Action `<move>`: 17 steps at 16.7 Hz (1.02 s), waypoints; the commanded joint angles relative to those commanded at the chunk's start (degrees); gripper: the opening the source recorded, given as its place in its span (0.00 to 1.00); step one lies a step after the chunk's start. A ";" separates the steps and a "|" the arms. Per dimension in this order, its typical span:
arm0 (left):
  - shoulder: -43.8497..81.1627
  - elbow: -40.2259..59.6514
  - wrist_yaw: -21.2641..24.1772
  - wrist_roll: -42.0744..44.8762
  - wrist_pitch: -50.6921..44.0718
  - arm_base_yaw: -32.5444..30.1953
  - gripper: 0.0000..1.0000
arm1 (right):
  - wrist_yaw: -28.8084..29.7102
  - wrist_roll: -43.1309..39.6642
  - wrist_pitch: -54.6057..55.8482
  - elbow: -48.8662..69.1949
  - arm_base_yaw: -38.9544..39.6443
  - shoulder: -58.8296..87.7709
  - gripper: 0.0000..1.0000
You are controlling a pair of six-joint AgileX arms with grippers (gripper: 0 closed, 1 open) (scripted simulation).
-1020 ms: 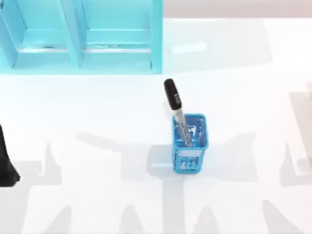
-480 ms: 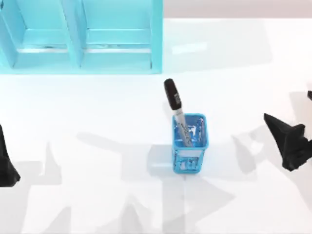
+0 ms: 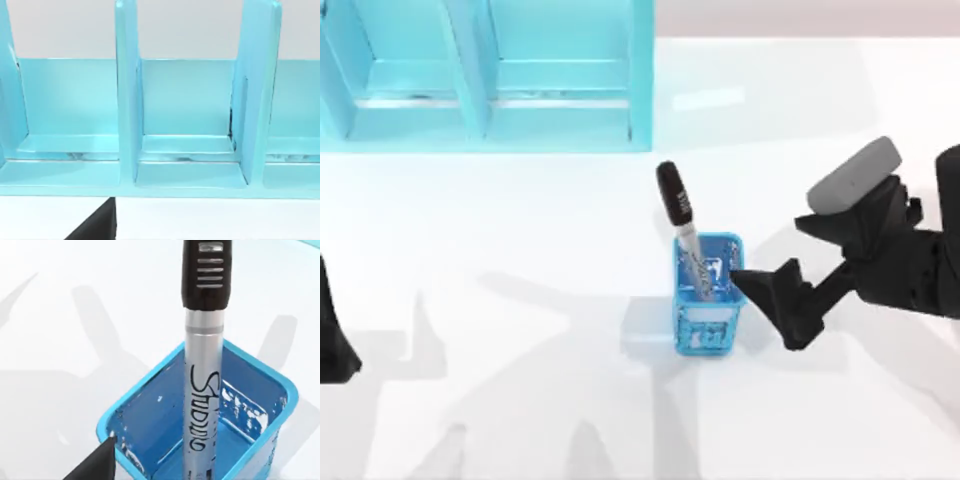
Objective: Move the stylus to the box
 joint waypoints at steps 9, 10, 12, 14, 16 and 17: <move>0.00 0.00 0.00 0.00 0.00 0.00 1.00 | -0.51 0.14 0.67 1.21 1.15 3.42 1.00; 0.00 0.00 0.00 0.00 0.00 0.00 1.00 | -0.21 0.41 1.56 1.92 1.59 4.79 1.00; 0.00 0.00 0.00 0.00 0.00 0.00 1.00 | 0.73 1.17 4.26 4.09 2.80 9.35 1.00; 0.00 0.00 0.00 0.00 0.00 0.00 1.00 | 1.98 2.03 7.84 6.93 4.25 15.64 1.00; 0.00 0.00 0.00 0.00 0.00 0.00 1.00 | 3.32 2.92 11.37 9.62 5.70 21.86 1.00; 0.00 0.00 0.00 0.00 0.00 0.00 1.00 | 3.87 3.31 12.84 10.69 6.39 24.29 1.00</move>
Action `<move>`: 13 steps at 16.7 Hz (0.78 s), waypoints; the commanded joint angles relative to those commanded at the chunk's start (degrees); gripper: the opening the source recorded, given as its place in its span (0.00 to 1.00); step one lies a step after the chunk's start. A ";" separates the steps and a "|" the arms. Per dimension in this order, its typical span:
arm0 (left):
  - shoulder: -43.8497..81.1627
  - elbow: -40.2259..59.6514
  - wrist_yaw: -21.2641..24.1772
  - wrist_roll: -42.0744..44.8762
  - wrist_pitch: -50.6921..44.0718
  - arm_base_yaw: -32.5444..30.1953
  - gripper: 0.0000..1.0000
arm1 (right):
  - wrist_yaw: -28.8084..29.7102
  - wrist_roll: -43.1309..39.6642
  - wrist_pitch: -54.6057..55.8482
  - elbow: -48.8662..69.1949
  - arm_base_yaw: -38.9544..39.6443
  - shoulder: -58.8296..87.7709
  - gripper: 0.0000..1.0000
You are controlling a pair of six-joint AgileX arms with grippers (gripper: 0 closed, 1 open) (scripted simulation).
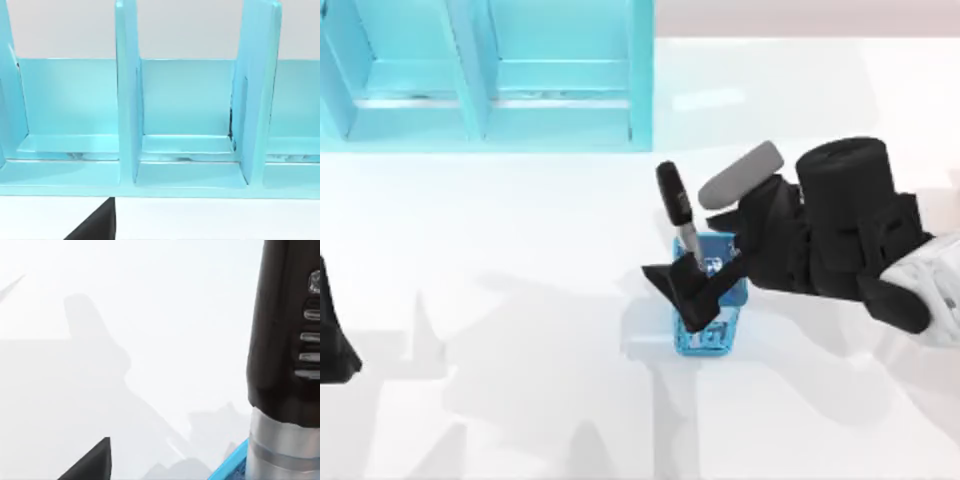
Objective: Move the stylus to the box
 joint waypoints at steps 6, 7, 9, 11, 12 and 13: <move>0.00 0.00 0.00 0.00 0.00 0.00 1.00 | 1.04 0.77 2.43 1.72 1.17 3.68 1.00; 0.00 0.00 0.00 0.00 0.00 0.00 1.00 | 1.04 0.77 2.43 1.72 1.17 3.68 1.00; 0.00 0.00 0.00 0.00 0.00 0.00 1.00 | 1.04 0.77 2.43 1.72 1.17 3.68 0.85; 0.00 0.00 0.00 0.00 0.00 0.00 1.00 | 1.04 0.77 2.43 1.72 1.17 3.68 0.70; 0.00 0.00 0.00 0.00 0.00 0.00 1.00 | 1.04 0.77 2.43 1.72 1.17 3.68 0.62; 0.00 0.00 0.00 0.00 0.00 0.00 1.00 | 1.04 0.77 2.43 1.72 1.17 3.68 0.55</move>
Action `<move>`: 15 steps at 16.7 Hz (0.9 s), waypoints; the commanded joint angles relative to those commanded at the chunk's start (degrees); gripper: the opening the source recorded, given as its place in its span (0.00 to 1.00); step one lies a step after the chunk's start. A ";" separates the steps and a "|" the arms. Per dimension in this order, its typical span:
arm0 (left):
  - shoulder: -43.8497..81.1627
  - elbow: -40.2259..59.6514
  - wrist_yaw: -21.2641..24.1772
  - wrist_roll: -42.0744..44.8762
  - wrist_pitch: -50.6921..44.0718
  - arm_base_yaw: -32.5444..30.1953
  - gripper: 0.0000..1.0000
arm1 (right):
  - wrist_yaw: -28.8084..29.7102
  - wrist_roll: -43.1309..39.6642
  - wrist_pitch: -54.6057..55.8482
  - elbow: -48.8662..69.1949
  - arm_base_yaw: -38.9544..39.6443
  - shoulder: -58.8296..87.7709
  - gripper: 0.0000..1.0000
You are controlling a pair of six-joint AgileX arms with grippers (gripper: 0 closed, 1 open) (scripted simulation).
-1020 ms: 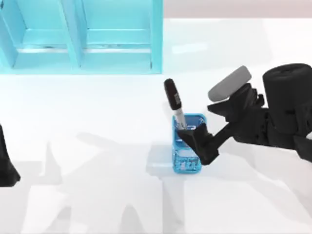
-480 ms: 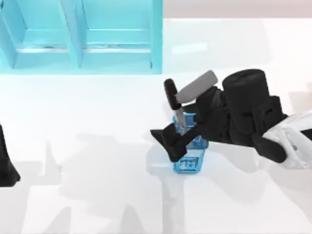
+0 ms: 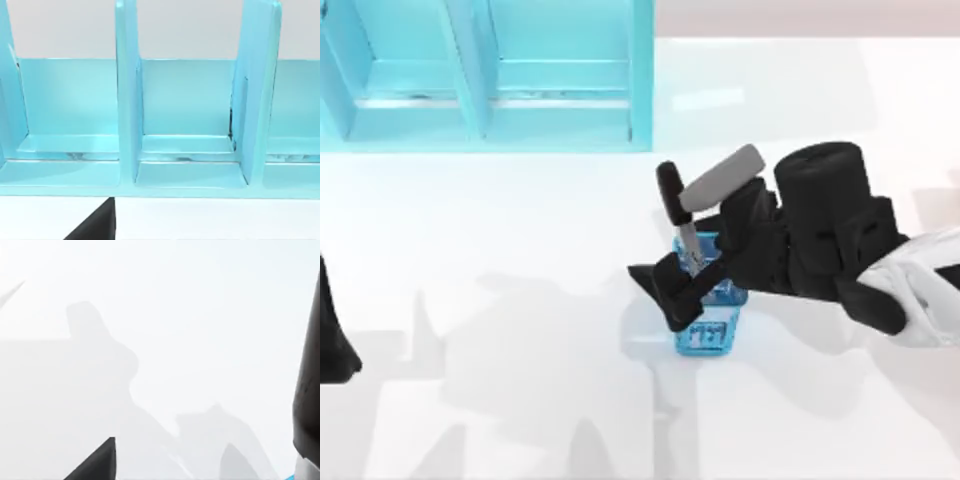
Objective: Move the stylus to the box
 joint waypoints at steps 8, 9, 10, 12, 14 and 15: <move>0.00 0.00 0.00 0.00 0.00 0.00 1.00 | 0.00 0.00 0.00 0.00 0.00 0.00 0.00; 0.00 0.00 0.00 0.00 0.00 0.00 1.00 | 0.00 0.00 0.00 0.00 0.00 0.00 0.00; 0.00 0.00 0.00 0.00 0.00 0.00 1.00 | 0.00 0.00 0.00 0.00 0.00 0.00 0.00; 0.00 0.00 0.00 0.00 0.00 0.00 1.00 | 0.00 0.00 0.00 0.00 0.00 0.00 0.00; 0.00 0.00 0.00 0.00 0.00 0.00 1.00 | 0.00 0.00 0.00 0.00 0.00 0.00 0.00; 0.00 0.00 0.00 0.00 0.00 0.00 1.00 | 0.00 0.00 0.00 0.00 0.00 0.00 0.00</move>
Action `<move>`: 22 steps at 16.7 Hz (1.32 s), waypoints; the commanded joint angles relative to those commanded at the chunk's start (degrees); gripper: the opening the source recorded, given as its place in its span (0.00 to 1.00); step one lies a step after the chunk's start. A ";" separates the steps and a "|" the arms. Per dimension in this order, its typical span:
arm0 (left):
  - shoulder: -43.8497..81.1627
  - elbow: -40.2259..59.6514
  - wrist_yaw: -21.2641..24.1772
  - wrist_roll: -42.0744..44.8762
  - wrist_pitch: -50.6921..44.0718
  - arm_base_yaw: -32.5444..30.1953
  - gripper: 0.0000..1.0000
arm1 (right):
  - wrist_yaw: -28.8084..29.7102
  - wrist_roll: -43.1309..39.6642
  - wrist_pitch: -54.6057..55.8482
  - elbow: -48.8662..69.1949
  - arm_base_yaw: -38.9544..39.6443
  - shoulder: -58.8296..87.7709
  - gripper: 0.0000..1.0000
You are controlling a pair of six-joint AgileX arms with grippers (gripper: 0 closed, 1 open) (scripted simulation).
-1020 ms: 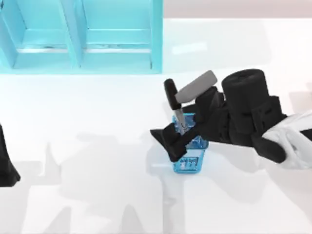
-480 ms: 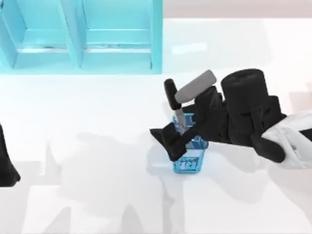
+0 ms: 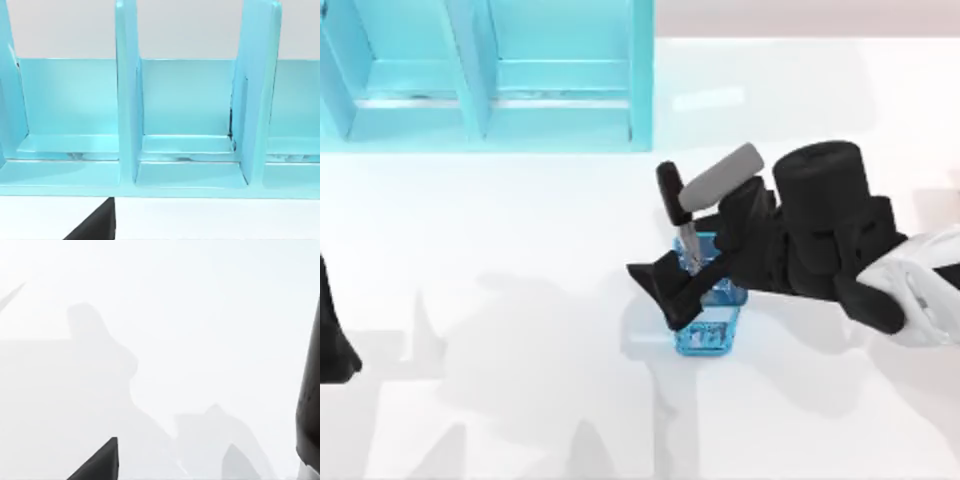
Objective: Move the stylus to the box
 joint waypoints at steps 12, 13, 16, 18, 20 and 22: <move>0.00 0.00 0.00 0.00 0.00 0.00 1.00 | -13.51 -11.05 -30.91 8.01 -16.44 -16.20 0.00; 0.00 0.00 0.00 0.00 0.00 0.00 1.00 | -15.31 -12.67 -35.06 8.99 -18.57 -18.65 0.00; 0.00 0.00 0.00 0.00 0.00 0.00 1.00 | -19.75 -16.69 -44.33 11.18 -23.91 -24.72 0.00; 0.00 0.00 0.00 0.00 0.00 0.00 1.00 | -21.46 -18.28 -47.48 11.87 -26.08 -27.19 0.00; 0.00 0.00 0.00 0.00 0.00 0.00 1.00 | -21.85 -18.65 -48.19 12.01 -26.64 -27.79 0.00; 0.00 0.00 0.00 0.00 0.00 0.00 1.00 | -21.85 -18.65 -48.19 12.01 -26.64 -27.79 0.00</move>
